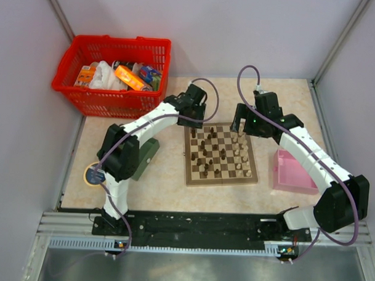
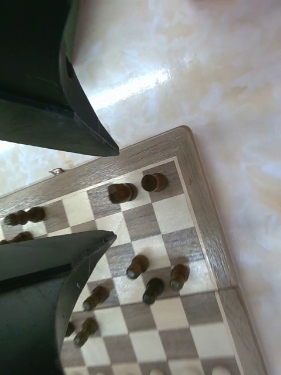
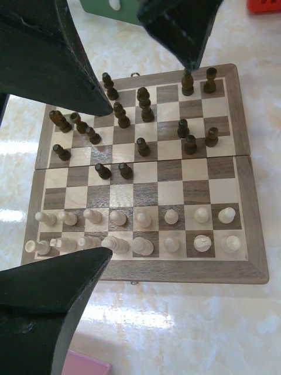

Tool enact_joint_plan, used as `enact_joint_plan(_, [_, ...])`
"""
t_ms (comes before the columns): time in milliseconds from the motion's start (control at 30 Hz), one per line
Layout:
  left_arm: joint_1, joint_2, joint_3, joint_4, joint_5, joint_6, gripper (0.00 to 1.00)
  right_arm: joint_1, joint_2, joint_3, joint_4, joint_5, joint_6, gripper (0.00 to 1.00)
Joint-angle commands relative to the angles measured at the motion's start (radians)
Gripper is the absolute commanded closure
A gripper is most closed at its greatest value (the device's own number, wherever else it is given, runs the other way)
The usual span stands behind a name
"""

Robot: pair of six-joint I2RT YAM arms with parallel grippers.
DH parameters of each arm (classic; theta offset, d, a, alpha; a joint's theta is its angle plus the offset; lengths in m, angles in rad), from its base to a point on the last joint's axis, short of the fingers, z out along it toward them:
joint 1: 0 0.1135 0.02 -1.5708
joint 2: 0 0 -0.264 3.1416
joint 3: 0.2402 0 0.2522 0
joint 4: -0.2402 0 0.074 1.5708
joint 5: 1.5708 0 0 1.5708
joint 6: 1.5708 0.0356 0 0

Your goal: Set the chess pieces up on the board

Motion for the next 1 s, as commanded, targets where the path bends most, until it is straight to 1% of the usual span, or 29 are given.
enact_joint_plan(0, [0.003,-0.143,-0.031,0.06,0.022,0.011,0.41,-0.006,-0.014,0.001,0.018,-0.004,-0.004,0.07])
enact_joint_plan(133, [-0.013,-0.196,-0.126,0.11,0.111,0.01,0.39,-0.006,-0.02,0.001,0.018,0.0,0.003,0.07])
enact_joint_plan(267, [-0.039,-0.21,-0.177,0.133,0.131,-0.018,0.39,-0.004,-0.045,-0.007,0.02,0.054,0.029,0.07])
enact_joint_plan(467, [-0.088,-0.175,-0.157,0.132,0.114,-0.021,0.39,-0.006,-0.081,-0.01,0.023,0.131,0.039,0.07])
enact_joint_plan(667, [-0.089,-0.181,-0.146,0.141,0.088,-0.021,0.38,-0.006,-0.095,-0.025,0.025,0.132,0.046,0.07])
enact_joint_plan(967, [-0.091,-0.132,-0.088,0.121,0.127,-0.002,0.39,-0.006,-0.129,-0.036,0.025,0.167,0.062,0.07])
